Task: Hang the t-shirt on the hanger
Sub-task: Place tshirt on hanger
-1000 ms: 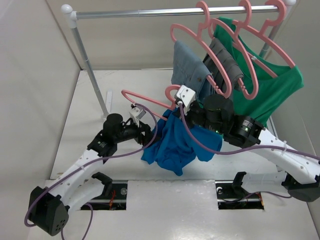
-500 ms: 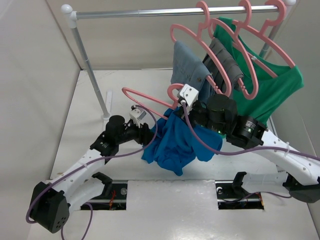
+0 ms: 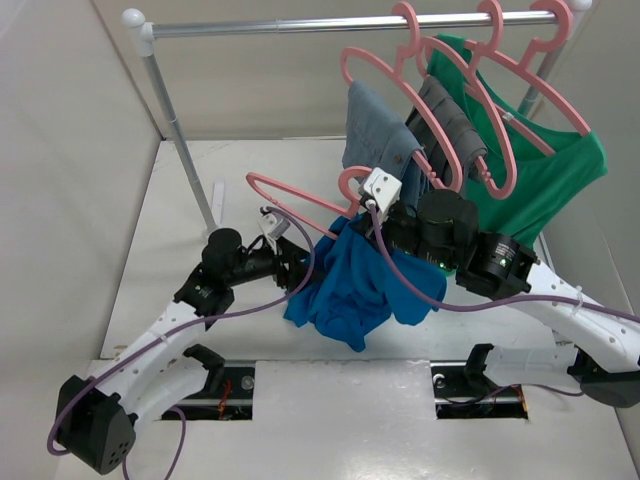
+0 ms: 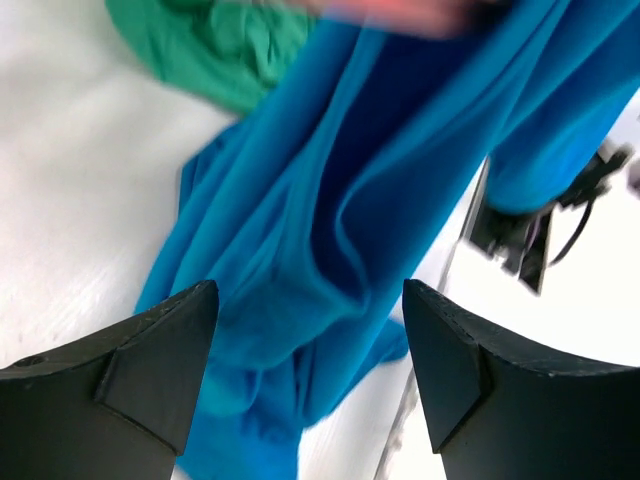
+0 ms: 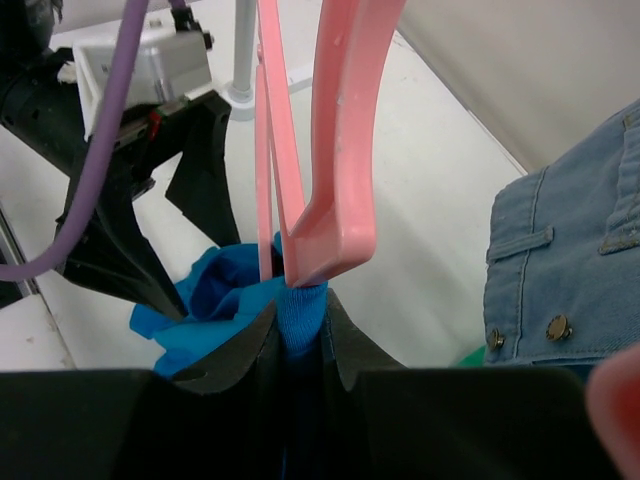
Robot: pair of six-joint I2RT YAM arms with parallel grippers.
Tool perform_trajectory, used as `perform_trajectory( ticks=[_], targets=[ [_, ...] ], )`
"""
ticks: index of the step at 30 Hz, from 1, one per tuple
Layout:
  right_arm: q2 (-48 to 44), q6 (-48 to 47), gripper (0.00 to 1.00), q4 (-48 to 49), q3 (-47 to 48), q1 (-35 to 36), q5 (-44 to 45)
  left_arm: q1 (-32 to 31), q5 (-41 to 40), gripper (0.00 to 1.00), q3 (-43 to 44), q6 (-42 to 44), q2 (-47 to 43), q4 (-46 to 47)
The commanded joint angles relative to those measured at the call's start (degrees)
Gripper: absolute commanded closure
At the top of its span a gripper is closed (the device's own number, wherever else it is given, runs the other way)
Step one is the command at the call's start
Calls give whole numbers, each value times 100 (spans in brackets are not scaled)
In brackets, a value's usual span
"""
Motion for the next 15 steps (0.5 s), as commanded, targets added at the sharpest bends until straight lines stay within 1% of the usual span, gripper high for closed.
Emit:
perform_trajectory(
  ticks=[1,3,5,7,9,10,11,14,15],
  targets=[
    [-161,71,100,399,71,-34,102,-76,-233,29,287,-665,-22,838],
    [-161,71,100,460,71,-34,102,-216,-689,29,287,-719,119,838],
    [-213,71,100,460,10,-34,102,-217,-893,29,340,-824,224,909],
    [-213,71,100,460,10,-34,102,-269,-1166,33,340,-824,295,673],
    [-213,71,100,522,10,-34,102,-322,-1455,38,393,-447,426,400],
    [-213,71,100,583,10,-34,49,-322,-1709,43,393,-342,427,303],
    [-213,71,100,583,10,-34,49,-322,-1790,56,393,-245,497,154],
    [-213,71,100,583,10,-34,49,-322,-2027,72,393,-130,497,82],
    [-213,71,100,453,10,-34,49,-322,-2028,84,393,-130,497,21]
  ],
)
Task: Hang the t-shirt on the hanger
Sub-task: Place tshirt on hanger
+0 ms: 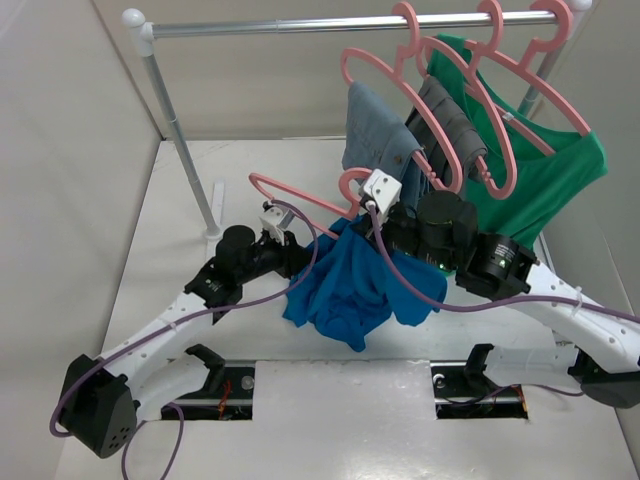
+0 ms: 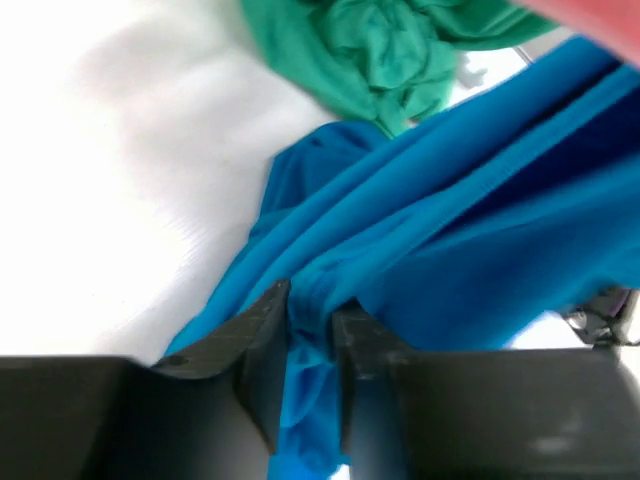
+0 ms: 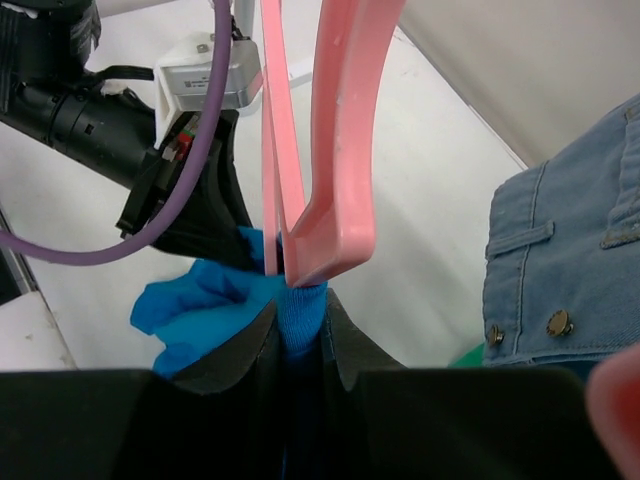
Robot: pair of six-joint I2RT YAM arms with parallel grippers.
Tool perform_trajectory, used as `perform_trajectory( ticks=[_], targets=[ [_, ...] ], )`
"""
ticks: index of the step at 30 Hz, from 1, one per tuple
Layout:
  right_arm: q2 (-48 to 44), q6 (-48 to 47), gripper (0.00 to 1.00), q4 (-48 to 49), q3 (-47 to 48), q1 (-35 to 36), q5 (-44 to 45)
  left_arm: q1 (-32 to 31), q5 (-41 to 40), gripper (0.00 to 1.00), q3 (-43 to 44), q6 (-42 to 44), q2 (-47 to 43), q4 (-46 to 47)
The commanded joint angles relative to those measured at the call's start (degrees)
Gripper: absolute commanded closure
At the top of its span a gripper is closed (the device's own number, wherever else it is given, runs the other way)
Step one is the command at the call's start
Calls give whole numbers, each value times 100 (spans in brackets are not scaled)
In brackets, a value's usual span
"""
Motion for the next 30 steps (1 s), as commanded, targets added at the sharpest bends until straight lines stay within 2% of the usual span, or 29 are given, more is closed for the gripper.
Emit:
perform_trajectory(
  ticks=[1,3,6,11,14,15,18,22,27,30],
  targets=[
    [-180,54,100,362,71,-34,101,-31,-486,90,323,318,-108,-152],
    [-180,106,100,195,19,-34,163,-31,-601,100,445,511,-187,-492],
    [-435,168,100,-95,-166,-34,285,21,-488,100,534,916,-319,-967],
    [-865,343,100,-542,-535,-34,155,513,-13,100,920,1311,-277,-1557],
    [-1032,528,100,-885,-666,-34,-56,1258,294,100,1280,1802,188,-2137],
    [-1094,581,100,-887,-719,-34,-57,1800,460,100,1360,1935,312,-2260],
    [-1339,739,100,-826,-948,-34,-319,2323,664,100,1667,2338,681,-2481],
    [-1333,739,100,-772,-1133,-34,-417,2386,471,100,2019,2586,814,-2534],
    [-849,739,100,-1299,-1001,-34,-312,2386,892,100,2678,2867,876,-3103],
    [-734,608,100,-1300,-1001,-34,-259,2386,814,100,3047,3113,876,-3359]
  ],
)
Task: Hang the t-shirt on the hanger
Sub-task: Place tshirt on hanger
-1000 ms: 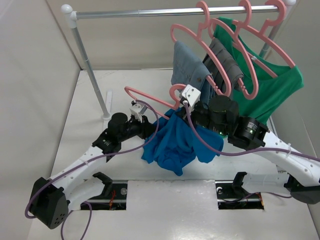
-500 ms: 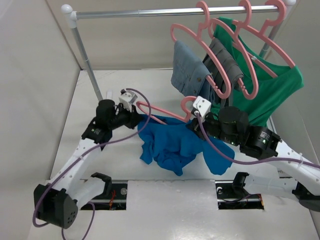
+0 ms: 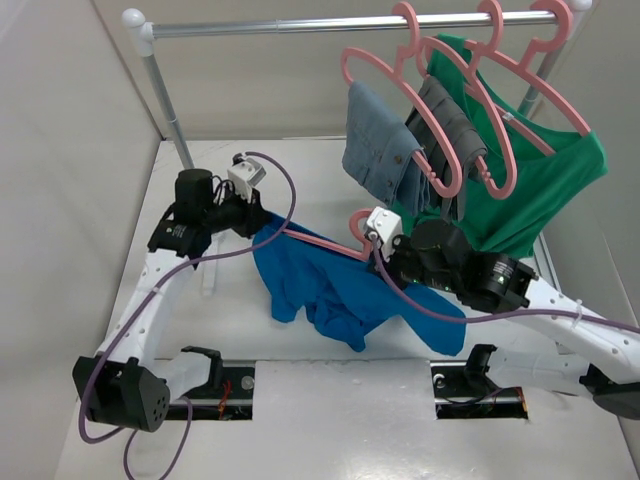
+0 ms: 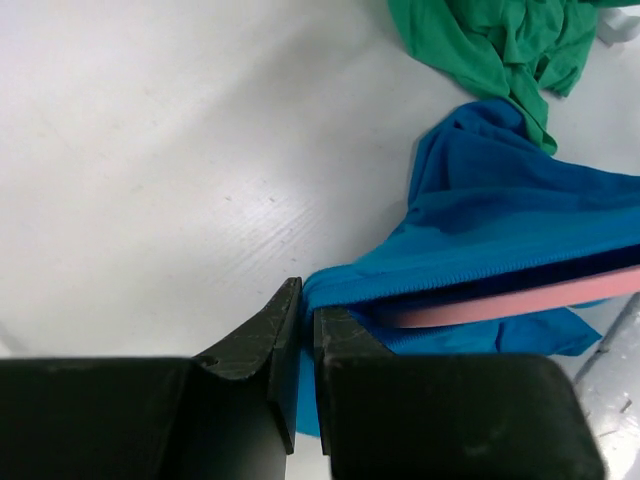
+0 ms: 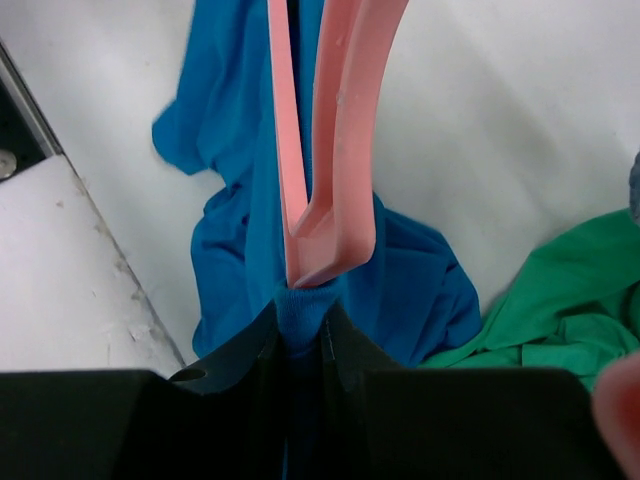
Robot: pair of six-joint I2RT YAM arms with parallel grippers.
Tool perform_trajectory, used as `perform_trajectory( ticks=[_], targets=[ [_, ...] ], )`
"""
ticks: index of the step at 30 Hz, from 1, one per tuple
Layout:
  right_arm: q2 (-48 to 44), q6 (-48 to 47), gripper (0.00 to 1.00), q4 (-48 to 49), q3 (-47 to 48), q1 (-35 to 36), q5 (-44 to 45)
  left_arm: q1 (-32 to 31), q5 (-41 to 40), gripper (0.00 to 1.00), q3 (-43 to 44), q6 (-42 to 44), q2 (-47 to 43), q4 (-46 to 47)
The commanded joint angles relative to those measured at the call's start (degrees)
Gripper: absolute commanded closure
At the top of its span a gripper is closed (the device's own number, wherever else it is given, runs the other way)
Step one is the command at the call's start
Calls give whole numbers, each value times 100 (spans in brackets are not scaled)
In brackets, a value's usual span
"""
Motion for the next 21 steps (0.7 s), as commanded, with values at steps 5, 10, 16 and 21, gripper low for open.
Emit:
perform_trajectory(
  ticks=[5,10,16,21],
  targets=[
    [377,-309,100,-394,437,-34,133,-118,-648,100,929,831,-60,-671],
    [755,-854,100,450,710,-34,-192,-828,553,100,1062,463,-112,-936],
    [1029,-1337,100,1371,571,-34,-807,-1287,838,100,878,182,-296,-743],
    [1336,-1277,100,2102,386,-87,-1116,-1446,1277,100,877,-39,-297,-610]
  ],
)
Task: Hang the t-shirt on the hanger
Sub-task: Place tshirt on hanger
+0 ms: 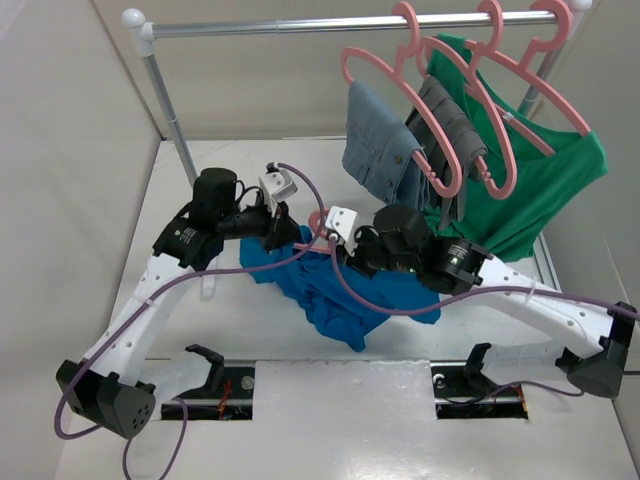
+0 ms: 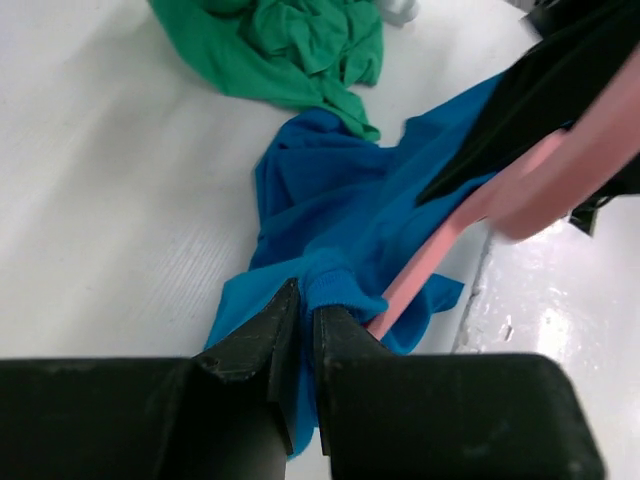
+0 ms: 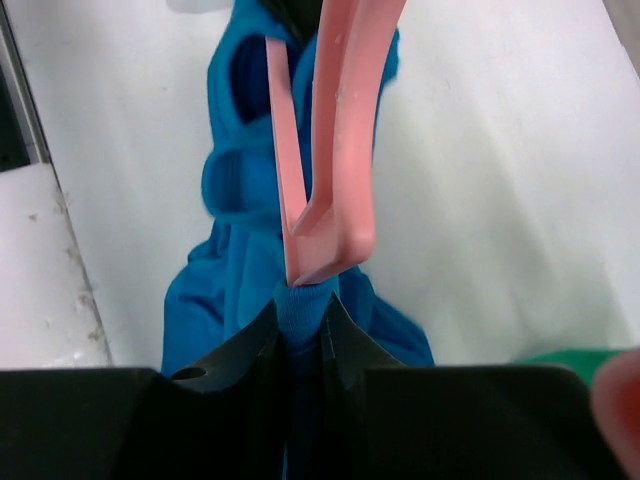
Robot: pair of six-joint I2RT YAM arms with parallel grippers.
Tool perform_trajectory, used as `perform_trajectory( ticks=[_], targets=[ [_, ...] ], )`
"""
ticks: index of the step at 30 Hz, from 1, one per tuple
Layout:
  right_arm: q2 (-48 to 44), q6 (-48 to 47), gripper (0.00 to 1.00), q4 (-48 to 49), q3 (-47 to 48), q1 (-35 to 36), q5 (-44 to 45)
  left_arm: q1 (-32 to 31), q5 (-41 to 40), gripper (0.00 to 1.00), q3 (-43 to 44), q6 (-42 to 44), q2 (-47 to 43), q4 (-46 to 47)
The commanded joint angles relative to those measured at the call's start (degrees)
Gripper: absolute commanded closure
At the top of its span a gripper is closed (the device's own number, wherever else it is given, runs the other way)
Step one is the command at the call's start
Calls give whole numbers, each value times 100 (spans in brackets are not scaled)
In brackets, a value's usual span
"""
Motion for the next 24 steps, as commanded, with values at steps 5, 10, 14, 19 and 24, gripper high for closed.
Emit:
perform_trajectory(
  ticks=[5,10,14,19,24],
  targets=[
    [332,-21,100,1954,-240,-102,-29,-126,440,80,169,613,-142,-403],
    [525,-153,100,2237,-390,-102,-397,-126,921,32,372,1615,-255,-851],
    [578,-206,100,2387,-531,-102,-548,-126,1046,24,434,2179,-493,-844],
    [578,-258,100,2650,-759,-102,-942,-126,1046,23,92,1382,-739,226],
    [683,-259,100,2651,-759,-102,-1383,-126,1362,37,-155,458,-739,1326]
  ],
)
